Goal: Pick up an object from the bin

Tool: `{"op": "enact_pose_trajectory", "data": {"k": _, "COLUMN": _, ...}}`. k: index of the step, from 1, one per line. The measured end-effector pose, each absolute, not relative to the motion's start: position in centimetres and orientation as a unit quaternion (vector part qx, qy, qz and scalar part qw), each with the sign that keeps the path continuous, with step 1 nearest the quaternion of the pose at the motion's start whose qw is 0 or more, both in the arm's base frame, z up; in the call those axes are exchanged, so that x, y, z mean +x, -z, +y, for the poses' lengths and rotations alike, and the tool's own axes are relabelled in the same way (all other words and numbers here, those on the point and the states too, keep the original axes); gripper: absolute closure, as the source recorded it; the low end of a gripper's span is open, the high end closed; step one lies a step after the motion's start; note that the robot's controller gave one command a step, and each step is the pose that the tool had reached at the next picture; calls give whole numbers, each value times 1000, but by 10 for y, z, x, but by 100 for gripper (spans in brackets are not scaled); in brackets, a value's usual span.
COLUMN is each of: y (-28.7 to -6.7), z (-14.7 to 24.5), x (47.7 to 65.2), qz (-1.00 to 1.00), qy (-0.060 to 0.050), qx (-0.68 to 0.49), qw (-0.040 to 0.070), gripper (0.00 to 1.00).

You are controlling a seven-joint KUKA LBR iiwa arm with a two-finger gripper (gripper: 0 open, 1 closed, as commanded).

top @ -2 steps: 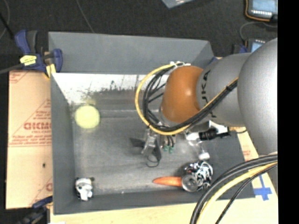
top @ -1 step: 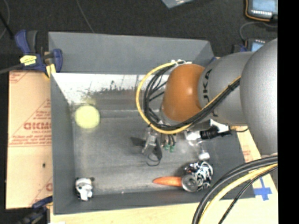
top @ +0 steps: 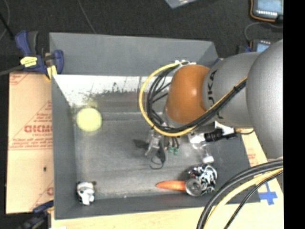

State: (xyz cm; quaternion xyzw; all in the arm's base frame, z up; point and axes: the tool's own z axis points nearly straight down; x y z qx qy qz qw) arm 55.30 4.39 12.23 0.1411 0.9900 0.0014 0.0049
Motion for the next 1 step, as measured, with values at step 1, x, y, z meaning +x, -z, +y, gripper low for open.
{"op": "enact_pose_trajectory", "data": {"k": 1, "y": -125, "z": 44, "x": 553, "qz": 990, "qy": -1, "qx": 141, "qw": 5, "gripper": 100}}
